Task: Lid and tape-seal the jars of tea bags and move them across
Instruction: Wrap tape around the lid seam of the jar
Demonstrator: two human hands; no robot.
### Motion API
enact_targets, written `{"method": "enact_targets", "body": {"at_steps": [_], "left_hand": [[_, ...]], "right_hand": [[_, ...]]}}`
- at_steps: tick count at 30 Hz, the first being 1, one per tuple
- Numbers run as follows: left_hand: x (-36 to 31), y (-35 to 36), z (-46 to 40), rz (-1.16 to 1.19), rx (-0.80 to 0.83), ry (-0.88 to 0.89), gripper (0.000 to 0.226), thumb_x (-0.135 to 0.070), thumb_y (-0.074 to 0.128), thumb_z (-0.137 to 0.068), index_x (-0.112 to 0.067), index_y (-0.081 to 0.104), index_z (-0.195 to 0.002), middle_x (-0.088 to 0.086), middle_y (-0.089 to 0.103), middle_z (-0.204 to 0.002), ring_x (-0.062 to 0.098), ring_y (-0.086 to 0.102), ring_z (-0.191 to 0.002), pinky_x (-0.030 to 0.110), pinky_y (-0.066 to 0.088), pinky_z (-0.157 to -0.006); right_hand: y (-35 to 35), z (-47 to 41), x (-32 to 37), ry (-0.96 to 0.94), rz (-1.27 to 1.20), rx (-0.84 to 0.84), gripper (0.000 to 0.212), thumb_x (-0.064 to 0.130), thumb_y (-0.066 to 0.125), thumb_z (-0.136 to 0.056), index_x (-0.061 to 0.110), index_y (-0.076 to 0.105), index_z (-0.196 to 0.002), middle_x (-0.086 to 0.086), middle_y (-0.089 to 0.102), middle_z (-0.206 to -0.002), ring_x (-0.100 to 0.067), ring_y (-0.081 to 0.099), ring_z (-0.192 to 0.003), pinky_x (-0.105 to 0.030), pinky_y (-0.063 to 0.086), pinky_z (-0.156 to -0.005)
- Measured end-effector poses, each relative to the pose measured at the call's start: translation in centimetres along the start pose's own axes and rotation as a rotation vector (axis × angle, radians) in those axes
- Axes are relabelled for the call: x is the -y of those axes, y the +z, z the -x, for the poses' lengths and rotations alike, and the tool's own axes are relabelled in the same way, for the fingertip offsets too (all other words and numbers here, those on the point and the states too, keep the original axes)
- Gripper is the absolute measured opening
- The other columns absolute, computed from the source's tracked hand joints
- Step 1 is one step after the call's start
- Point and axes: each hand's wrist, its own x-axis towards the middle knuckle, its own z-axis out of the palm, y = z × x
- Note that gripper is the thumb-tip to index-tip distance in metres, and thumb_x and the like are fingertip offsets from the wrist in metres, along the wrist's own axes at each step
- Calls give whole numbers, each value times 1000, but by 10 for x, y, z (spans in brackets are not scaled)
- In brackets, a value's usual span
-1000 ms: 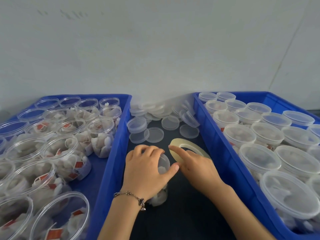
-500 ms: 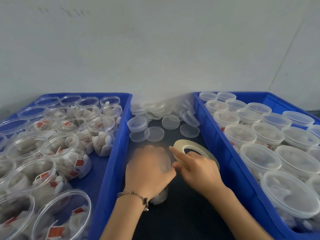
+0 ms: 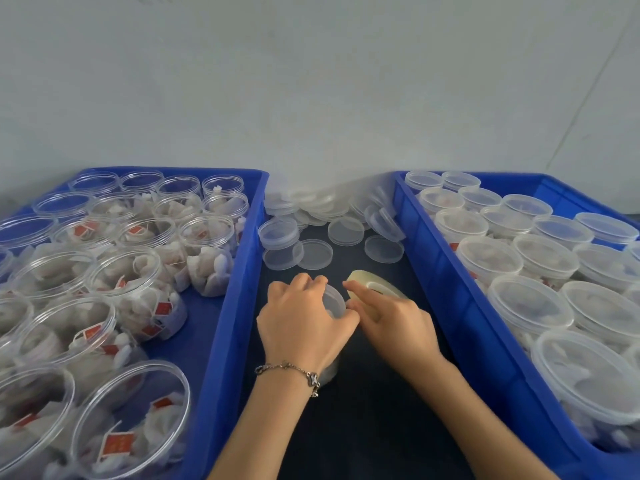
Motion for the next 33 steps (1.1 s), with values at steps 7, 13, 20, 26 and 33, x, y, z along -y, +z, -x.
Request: {"method": "enact_targets", "body": {"at_steps": [7,13,20,26,33], "left_hand": [[1,6,-8,-19,-48,-72,63,-63,51,-72,-30,58,-125,-14,60,-116,16,47,-102,27,31,-58],[4,8,-17,-16,-78,-145,61,-63,52,-73,-30,59,-124,-12,60,-119,19,48,-101,29,34,-60],[4,10,-23,-19,-99,-196,60,-61,54,-74,-29,59,-125,-11,61,-115,19,47,-99,30,33,-61],[4,10,-25,-20,-103,-229,60,-60,54,-75,-28,58,-126,-9,61,-115,21,47,-101,32,42,-64],[6,8,-25,14,-150,-271,59,-56,57,-75,-26,59,-125,-6,61,-112,23,46,-100,32,36,-61]], "right_hand": [[3,-18,3,49,-12,50,35,48,41,-96,49,48,-130,9,68,-109,-13,60,-100,-28,36,-66],[5,-34,13,109,-64,132,34,46,37,-97,47,48,-130,4,65,-115,-18,58,-106,-30,34,-71],[11,-45,17,159,-114,166,35,41,36,-97,43,49,-130,4,66,-115,-19,59,-105,-33,39,-76],[17,-52,20,171,-150,154,35,40,36,-97,42,50,-130,3,66,-114,-20,60,-104,-35,43,-80],[26,-63,23,144,-131,155,36,41,36,-97,41,50,-130,0,65,-118,-23,59,-106,-35,41,-79]]}}
